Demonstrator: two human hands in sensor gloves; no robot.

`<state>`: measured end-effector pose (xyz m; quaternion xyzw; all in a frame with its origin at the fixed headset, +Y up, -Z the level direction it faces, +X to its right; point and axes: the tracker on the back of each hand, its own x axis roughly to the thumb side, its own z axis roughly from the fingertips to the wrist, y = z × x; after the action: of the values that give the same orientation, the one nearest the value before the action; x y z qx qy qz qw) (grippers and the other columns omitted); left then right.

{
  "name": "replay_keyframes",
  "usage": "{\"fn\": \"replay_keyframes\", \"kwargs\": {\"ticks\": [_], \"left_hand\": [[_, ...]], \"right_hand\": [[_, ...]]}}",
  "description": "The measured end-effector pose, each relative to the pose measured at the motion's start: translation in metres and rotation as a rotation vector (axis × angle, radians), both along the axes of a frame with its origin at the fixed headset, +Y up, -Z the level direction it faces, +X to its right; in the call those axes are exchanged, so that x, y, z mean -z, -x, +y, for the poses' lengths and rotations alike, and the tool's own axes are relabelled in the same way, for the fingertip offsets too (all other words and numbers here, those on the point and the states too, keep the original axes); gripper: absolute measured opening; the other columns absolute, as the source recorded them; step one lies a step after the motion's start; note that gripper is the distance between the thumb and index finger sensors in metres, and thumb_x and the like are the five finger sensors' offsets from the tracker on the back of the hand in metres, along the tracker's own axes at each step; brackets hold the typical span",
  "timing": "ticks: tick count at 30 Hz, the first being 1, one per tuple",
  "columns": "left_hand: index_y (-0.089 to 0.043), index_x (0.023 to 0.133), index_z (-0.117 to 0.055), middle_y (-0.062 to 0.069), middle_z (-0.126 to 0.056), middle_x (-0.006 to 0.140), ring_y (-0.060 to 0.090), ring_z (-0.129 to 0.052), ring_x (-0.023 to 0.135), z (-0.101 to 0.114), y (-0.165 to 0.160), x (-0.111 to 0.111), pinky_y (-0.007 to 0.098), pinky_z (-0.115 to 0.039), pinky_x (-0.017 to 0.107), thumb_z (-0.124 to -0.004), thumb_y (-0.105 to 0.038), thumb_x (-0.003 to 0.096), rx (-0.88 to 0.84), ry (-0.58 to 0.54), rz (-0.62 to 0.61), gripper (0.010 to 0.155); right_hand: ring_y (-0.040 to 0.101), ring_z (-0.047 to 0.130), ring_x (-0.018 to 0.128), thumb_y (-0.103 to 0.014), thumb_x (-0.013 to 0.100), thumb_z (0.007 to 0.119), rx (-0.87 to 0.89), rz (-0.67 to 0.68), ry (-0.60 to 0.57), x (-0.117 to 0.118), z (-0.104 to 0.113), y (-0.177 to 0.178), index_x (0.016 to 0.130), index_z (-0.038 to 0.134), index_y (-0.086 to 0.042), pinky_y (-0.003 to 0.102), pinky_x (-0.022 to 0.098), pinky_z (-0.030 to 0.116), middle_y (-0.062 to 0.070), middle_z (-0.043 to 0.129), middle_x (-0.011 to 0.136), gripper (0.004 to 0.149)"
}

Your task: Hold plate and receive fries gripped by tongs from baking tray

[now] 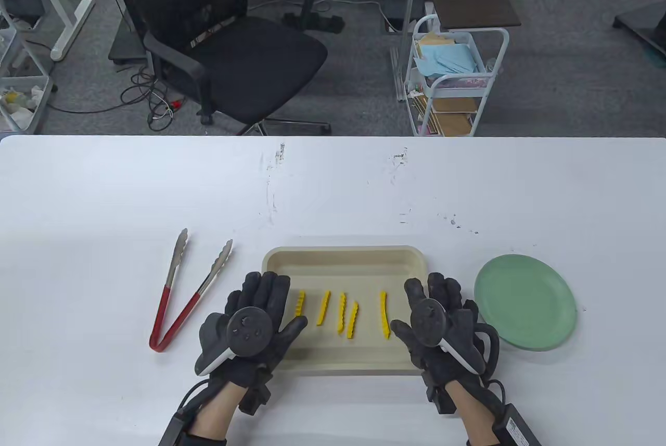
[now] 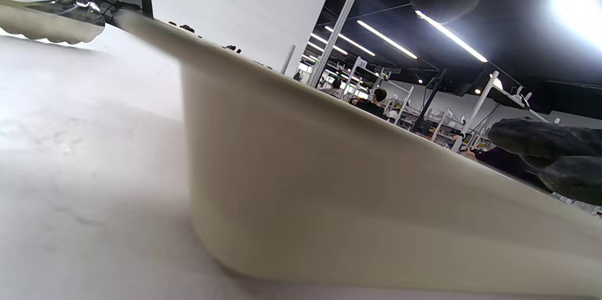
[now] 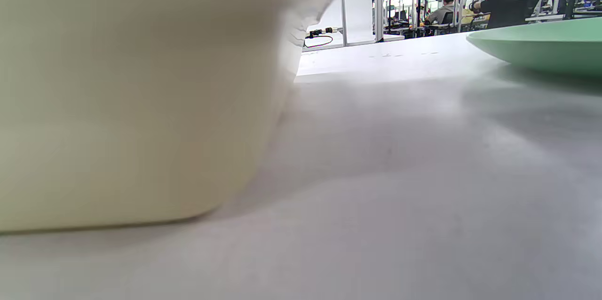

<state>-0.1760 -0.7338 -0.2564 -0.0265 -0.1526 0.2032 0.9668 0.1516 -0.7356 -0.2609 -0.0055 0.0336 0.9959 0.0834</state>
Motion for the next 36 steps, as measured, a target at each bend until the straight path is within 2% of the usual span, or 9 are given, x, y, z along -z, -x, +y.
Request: {"fn": "replay_keyframes", "kwargs": {"ticks": [22, 30, 34, 36], "left_hand": [[-0.017, 0.116, -0.021, 0.012, -0.023, 0.123, 0.043, -0.016, 0.11, -0.001, 0.003, 0.001, 0.071, -0.021, 0.071, -0.058, -0.058, 0.06, -0.024, 0.01, 0.001, 0.079], [-0.017, 0.116, -0.021, 0.012, -0.023, 0.123, 0.043, -0.017, 0.11, -0.001, 0.0, 0.002, 0.071, -0.021, 0.071, -0.058, -0.058, 0.0601, -0.039, 0.014, 0.006, 0.079], [-0.017, 0.116, -0.02, 0.012, -0.022, 0.123, 0.043, -0.016, 0.11, 0.0, -0.001, 0.003, 0.071, -0.02, 0.071, -0.057, -0.058, 0.0603, -0.036, 0.011, 0.01, 0.079], [-0.018, 0.116, -0.02, 0.012, -0.022, 0.123, 0.043, -0.015, 0.11, 0.0, 0.0, 0.004, 0.071, -0.02, 0.071, -0.057, -0.058, 0.0602, -0.047, 0.015, 0.017, 0.078]], "right_hand": [[0.044, 0.025, 0.104, -0.064, 0.04, 0.065, -0.018, -0.032, -0.017, -0.002, 0.007, -0.002, 0.106, 0.032, -0.033, 0.072, 0.067, 0.034, 0.009, 0.019, 0.11, 0.079], [0.045, 0.027, 0.104, -0.063, 0.041, 0.065, 0.065, -0.214, -0.025, 0.015, 0.024, -0.048, 0.106, 0.032, -0.034, 0.072, 0.067, 0.035, 0.009, 0.019, 0.11, 0.079], [0.044, 0.033, 0.104, -0.061, 0.04, 0.069, 0.097, -0.316, -0.138, 0.027, 0.026, -0.087, 0.105, 0.026, -0.034, 0.072, 0.067, 0.039, 0.009, 0.016, 0.109, 0.082], [0.046, 0.031, 0.104, -0.061, 0.04, 0.07, 0.066, -0.39, -0.098, 0.033, 0.025, -0.106, 0.105, 0.025, -0.034, 0.072, 0.068, 0.038, 0.009, 0.015, 0.109, 0.083]]}}
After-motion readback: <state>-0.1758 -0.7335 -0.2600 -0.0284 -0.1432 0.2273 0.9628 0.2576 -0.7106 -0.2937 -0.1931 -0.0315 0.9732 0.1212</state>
